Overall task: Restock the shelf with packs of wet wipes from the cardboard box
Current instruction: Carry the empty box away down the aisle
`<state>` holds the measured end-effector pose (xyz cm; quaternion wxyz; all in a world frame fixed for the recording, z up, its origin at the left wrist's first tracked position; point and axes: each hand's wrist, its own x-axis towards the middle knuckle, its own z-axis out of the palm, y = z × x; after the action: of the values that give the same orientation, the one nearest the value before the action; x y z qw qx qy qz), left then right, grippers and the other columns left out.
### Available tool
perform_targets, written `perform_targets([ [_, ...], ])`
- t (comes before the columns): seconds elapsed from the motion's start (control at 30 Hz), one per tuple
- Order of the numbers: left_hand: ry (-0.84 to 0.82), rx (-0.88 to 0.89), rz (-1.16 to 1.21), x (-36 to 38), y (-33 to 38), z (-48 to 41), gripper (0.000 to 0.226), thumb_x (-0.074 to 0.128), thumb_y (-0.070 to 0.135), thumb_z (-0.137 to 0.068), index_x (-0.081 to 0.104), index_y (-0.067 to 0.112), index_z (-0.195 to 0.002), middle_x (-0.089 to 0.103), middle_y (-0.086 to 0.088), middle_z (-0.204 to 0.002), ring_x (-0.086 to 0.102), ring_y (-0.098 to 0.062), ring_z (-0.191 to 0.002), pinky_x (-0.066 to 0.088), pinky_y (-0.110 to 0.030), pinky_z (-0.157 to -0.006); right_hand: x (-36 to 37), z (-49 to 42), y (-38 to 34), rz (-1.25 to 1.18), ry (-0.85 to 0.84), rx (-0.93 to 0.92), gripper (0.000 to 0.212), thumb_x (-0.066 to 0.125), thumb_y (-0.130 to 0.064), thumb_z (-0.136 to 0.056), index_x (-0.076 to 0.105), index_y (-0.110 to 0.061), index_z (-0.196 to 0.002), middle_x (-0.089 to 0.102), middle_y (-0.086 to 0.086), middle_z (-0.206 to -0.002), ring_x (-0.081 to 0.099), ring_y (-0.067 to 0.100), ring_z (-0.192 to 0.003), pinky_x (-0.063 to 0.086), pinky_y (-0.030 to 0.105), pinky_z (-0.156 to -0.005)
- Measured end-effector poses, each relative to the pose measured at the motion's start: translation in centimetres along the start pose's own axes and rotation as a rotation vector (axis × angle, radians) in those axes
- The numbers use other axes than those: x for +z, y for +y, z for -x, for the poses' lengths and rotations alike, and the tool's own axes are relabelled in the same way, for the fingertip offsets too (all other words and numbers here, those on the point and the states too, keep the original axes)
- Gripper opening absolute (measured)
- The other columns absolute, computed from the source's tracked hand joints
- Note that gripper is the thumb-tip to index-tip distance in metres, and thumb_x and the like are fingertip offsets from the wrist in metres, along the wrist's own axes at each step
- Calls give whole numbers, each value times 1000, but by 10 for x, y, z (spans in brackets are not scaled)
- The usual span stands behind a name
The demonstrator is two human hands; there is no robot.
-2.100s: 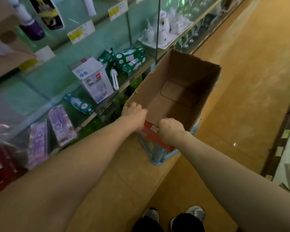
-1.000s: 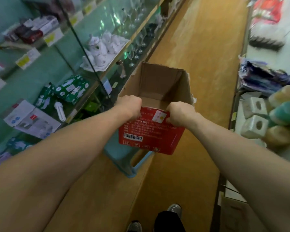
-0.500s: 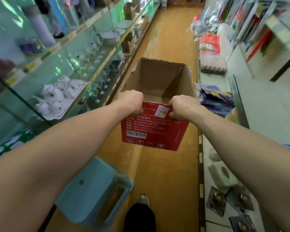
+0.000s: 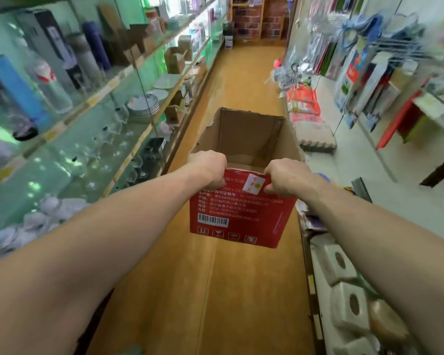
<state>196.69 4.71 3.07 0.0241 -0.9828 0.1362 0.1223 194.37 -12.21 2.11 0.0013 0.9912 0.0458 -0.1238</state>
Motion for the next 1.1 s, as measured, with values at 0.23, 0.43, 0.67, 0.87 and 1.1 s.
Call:
perform_targets([
  [0.23,12,-10,19,-50,-10,-162,28,64,38,-89,64,18,-109,66,1,-94,64,-17,-86,52,-30,-73,-51,-161,53,7,-9,-17,25,65,-38,-87,65,-21,-106,66,-3,-89,62,18,-80,40,25,-54],
  [0.43,27,-40,55,-105,-11,-302,28,64,39,-89,63,19,-108,63,2,-89,62,-15,-82,47,-28,-67,-108,-299,110,7,-23,-62,25,67,-37,-85,66,-21,-105,64,-4,-86,62,17,-80,45,27,-58],
  [0.67,72,-70,59,-155,-31,-469,32,65,41,-88,64,18,-111,67,1,-96,66,-18,-89,56,-34,-80,-163,-461,155,9,7,-87,26,67,-36,-86,66,-21,-107,64,-3,-86,62,18,-79,44,28,-58],
  [0.87,73,-74,52,-194,-67,-625,30,65,41,-88,65,19,-108,65,2,-90,65,-16,-84,54,-30,-72,-202,-619,179,9,16,-87,28,68,-37,-85,66,-22,-108,63,-4,-85,62,17,-79,47,29,-63],
  [1.1,68,-7,13,-257,-89,-802,29,67,39,-87,66,19,-107,65,1,-93,65,-19,-92,54,-34,-80,-255,-784,226,2,20,-67,28,68,-38,-85,66,-22,-108,61,-4,-84,60,17,-80,45,28,-64],
])
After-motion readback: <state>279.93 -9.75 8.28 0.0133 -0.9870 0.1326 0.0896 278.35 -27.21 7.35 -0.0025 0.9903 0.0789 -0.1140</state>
